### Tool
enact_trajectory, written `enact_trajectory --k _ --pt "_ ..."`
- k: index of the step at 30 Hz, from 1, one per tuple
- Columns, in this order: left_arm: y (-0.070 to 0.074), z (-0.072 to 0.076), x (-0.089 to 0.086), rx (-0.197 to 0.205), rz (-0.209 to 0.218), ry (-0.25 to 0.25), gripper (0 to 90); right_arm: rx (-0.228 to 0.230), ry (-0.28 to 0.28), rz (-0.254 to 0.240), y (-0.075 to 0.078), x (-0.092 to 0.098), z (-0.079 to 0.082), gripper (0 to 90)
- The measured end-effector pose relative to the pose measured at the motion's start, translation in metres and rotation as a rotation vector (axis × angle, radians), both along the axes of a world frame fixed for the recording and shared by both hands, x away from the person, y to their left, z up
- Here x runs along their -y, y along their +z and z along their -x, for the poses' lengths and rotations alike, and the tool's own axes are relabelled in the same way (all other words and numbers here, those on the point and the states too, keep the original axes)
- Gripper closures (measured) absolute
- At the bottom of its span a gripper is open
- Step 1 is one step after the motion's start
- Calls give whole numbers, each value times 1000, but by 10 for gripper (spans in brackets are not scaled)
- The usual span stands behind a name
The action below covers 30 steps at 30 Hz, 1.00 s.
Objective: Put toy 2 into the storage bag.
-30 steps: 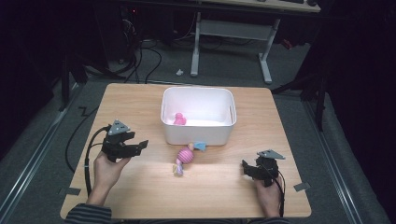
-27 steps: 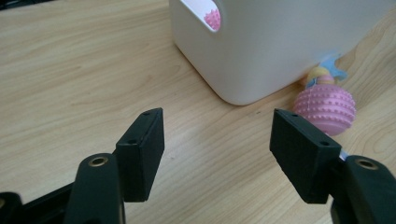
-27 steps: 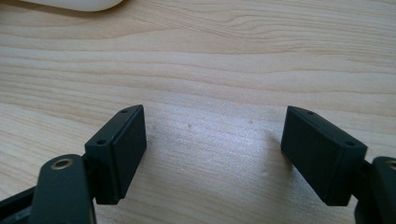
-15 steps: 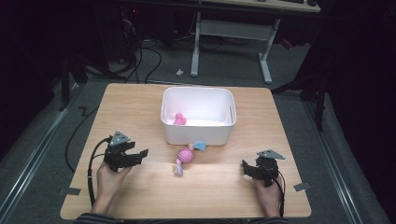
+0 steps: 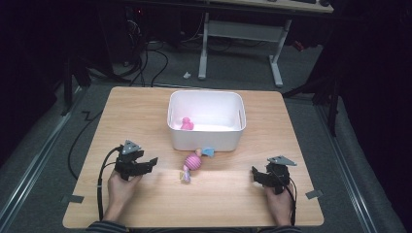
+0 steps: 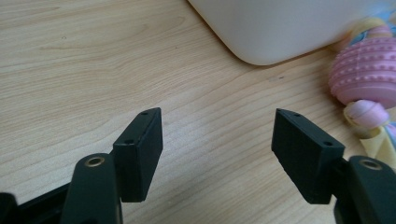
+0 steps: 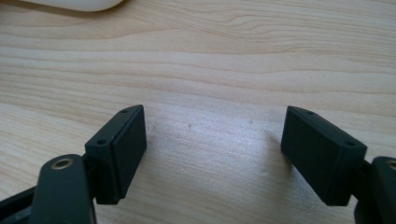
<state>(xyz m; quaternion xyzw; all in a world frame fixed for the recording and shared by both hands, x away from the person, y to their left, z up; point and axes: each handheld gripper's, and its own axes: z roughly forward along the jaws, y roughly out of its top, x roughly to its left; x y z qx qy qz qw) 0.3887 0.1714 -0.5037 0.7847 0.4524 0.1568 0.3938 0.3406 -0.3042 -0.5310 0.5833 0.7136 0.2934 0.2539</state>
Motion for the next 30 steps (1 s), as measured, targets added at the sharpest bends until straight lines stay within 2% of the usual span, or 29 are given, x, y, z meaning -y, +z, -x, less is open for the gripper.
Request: enact_trajectory --k 3,8,18,21,25,26,27,30 --pt "-5 -3 1 -1 -2 8 342 -1 -1 -1 0 0 0 226" --pt "-14 -10 3 3 -43 14 342 0 -1 -1 0 0 0 226" --pt "-24 -15 9 -5 -71 19 336 1 4 -1 0 0 -1 226" --pt "-28 -16 11 -16 -93 19 326 -1 4 -3 0 0 -2 221" --pt "-31 -15 11 11 -89 22 325 -7 19 -4 0 -1 -2 188" --pt "-32 -14 10 24 -82 25 315 -13 41 0 0 0 -1 179" --pt "-32 -13 12 28 -101 22 309 -17 51 0 0 1 0 179" --pt "-32 -13 12 25 -97 23 297 -24 49 2 1 0 0 182"
